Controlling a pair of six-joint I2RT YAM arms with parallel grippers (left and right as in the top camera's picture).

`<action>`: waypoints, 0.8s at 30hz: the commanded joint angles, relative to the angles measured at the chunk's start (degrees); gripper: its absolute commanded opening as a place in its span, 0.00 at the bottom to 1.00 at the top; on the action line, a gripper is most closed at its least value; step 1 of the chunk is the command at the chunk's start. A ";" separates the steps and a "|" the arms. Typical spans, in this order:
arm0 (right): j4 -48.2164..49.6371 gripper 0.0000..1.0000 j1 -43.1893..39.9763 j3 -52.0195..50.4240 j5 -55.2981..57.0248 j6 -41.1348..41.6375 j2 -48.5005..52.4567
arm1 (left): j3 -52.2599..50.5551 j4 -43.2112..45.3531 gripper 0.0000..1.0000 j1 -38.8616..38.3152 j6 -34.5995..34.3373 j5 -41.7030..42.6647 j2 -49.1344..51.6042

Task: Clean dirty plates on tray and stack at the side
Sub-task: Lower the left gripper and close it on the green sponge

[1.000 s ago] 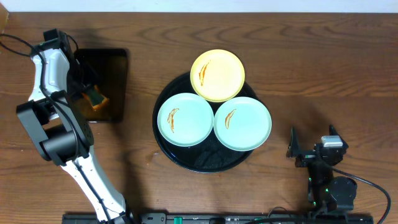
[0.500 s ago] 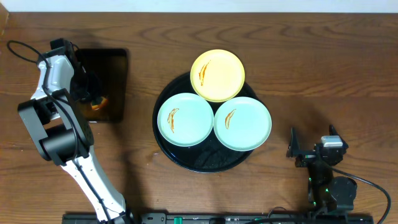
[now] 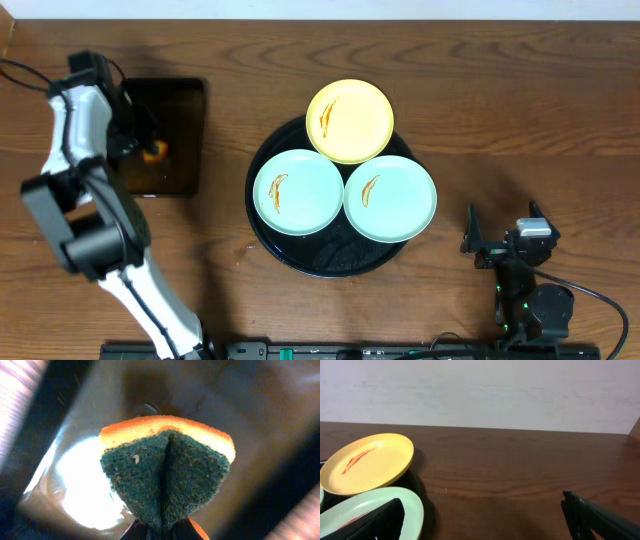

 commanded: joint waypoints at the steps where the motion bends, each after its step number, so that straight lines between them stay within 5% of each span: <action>1: -0.24 0.99 -0.46 -0.09 0.13 -0.44 -0.31 | 1.09 1.66 0.08 0.09 0.37 4.50 -10.01; 10: -0.24 0.99 -0.46 -0.09 0.13 -0.44 -0.31 | -0.07 4.00 0.07 0.11 0.42 4.63 -15.63; 24: -0.24 0.99 -0.46 -0.09 0.13 -0.44 -0.31 | -6.71 6.40 0.08 0.26 0.37 2.38 -0.26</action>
